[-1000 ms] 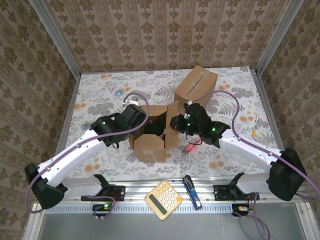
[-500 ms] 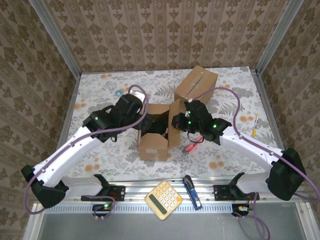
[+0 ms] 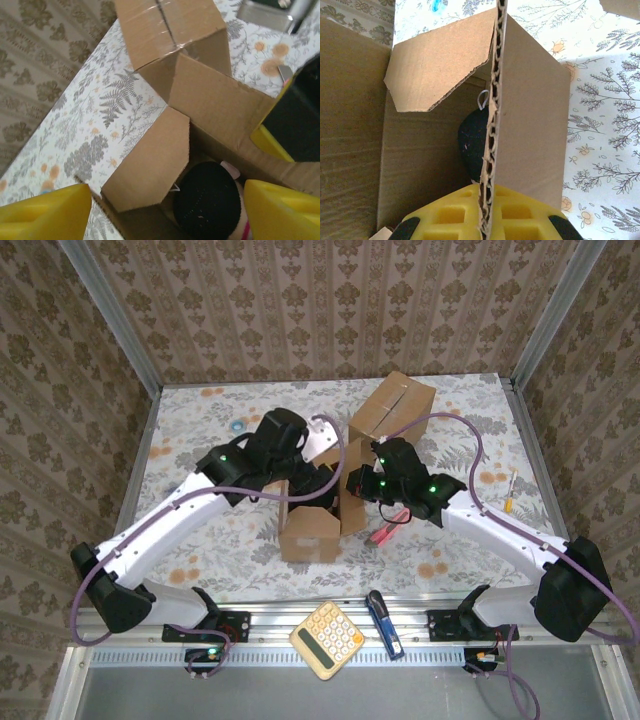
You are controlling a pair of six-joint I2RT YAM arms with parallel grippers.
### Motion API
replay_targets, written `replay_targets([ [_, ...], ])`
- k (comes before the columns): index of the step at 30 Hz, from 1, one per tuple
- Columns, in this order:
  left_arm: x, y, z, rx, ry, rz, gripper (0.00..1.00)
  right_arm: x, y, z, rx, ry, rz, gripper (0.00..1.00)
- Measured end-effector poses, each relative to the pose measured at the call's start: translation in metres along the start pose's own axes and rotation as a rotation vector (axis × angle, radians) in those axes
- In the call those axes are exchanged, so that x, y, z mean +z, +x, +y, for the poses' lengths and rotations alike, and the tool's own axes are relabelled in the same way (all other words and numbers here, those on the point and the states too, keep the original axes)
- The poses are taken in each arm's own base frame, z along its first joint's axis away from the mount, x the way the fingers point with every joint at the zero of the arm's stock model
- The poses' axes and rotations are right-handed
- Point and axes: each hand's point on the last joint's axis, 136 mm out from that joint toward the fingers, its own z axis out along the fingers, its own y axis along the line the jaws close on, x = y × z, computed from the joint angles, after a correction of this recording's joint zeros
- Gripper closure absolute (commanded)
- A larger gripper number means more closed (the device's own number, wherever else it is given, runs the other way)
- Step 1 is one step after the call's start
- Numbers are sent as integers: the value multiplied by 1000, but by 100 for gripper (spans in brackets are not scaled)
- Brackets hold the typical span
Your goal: Unpack the express box
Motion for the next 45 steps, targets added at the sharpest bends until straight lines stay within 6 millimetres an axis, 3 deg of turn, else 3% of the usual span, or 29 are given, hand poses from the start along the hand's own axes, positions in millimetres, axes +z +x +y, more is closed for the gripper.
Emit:
replay_targets([
  [10,38,44,-34,310,64,53,21,-5,0,-3,0,10,4,100],
  [15,42,38,-30,371,35,36,24,-5,1,-3,0,8,7,100],
  [23,80,55,-21,461,-15,132,32,-6,0,-3,0,7,5,100],
  [34,93,56,1,520,-154,138,56,-8,0,-6,-2,16,5,100],
  [35,93,55,2,523,-163,137,61,-8,0,-6,-2,15,5,100],
  [36,93,55,3,523,-168,138,78,-8,0,-6,-2,15,5,100],
  [37,92,55,4,525,-174,141,85,-8,0,-6,-2,15,5,100],
  [41,91,51,10,528,-206,143,92,-8,0,-5,-2,14,7,100],
  [43,89,47,15,525,-227,138,100,-8,0,-5,-4,13,7,100],
  [45,87,43,18,523,-239,136,100,-8,0,-5,-9,13,7,100],
])
